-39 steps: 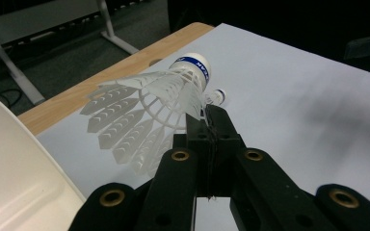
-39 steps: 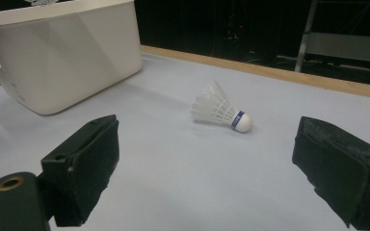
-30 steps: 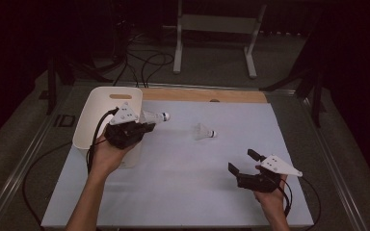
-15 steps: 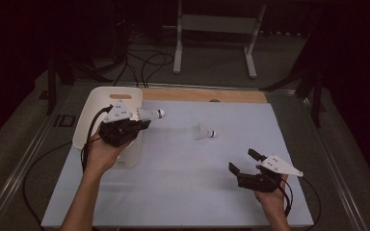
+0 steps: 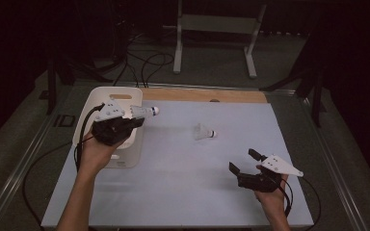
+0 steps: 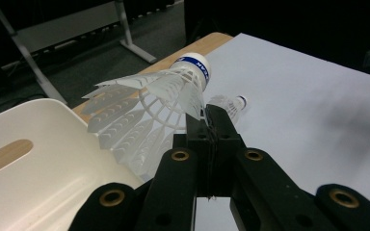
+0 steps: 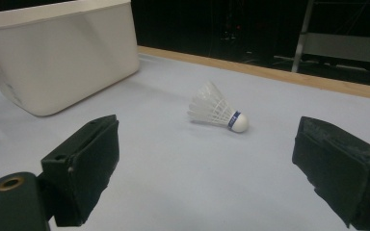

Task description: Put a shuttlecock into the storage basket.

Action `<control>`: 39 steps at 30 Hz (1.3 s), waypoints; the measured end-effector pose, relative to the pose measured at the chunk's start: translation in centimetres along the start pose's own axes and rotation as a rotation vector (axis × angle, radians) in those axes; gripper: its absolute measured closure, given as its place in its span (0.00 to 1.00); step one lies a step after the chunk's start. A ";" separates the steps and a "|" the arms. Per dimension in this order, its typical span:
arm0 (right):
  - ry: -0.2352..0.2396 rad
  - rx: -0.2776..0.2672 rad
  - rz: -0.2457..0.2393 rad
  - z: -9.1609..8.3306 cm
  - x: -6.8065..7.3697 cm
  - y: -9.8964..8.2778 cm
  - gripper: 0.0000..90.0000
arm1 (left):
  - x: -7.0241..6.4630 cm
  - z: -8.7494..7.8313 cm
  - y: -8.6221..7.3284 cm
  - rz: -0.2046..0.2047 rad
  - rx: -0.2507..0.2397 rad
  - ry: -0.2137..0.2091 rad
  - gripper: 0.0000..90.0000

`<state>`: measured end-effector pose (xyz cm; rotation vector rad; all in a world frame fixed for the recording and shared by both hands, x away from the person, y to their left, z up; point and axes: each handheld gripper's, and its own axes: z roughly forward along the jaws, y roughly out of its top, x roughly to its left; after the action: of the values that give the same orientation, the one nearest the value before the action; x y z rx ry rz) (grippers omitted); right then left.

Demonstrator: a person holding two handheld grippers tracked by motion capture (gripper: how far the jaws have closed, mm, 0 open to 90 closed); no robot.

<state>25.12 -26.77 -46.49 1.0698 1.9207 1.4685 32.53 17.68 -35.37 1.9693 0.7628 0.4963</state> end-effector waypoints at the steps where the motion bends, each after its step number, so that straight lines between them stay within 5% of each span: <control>1: 0.000 0.000 0.000 0.0 0.0 0.0 0.10 | 0.0 0.0 0.0 -0.005 -0.004 0.001 1.00; 39: 0.001 0.005 -0.007 0.0 0.0 0.0 0.10 | 2.0 -2.3 -0.7 -0.011 0.003 0.063 1.00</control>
<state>25.15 -26.78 -46.52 1.0633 1.9285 1.4612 32.35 20.69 -34.78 1.9595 0.8136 0.5526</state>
